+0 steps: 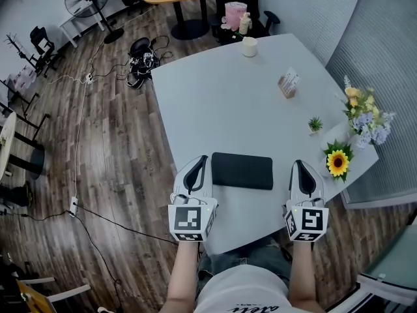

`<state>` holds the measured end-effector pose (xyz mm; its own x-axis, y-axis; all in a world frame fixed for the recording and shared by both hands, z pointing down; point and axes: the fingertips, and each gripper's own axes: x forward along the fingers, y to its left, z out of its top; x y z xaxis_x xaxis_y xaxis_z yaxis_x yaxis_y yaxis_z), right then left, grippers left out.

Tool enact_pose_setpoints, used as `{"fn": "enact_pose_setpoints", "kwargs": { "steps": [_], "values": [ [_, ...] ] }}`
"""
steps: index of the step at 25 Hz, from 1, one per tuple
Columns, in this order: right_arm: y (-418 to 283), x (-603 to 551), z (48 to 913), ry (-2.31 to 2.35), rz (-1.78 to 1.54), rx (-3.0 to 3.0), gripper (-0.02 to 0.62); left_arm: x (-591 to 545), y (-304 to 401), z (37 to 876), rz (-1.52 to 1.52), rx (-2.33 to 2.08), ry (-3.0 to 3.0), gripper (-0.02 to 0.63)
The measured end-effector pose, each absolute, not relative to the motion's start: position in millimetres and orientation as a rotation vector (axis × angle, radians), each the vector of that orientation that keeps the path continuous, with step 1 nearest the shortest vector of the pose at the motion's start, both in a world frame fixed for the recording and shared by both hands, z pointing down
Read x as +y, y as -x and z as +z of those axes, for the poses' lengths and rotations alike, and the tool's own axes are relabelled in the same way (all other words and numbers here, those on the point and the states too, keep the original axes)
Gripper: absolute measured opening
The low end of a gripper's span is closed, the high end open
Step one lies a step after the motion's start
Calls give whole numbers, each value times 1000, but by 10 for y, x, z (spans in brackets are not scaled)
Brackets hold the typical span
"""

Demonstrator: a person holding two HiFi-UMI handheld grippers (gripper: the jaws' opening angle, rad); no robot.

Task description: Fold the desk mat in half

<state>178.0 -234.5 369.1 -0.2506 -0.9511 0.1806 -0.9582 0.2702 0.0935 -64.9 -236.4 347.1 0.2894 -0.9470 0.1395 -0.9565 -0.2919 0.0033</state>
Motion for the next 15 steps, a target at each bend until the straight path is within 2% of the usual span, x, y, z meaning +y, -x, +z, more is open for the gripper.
{"fn": "enact_pose_setpoints", "kwargs": {
  "steps": [15],
  "values": [
    [-1826, -2328, 3671, -1787, 52, -2333, 23, -2366, 603, 3436, 186, -1815, -2431, 0]
  ]
}}
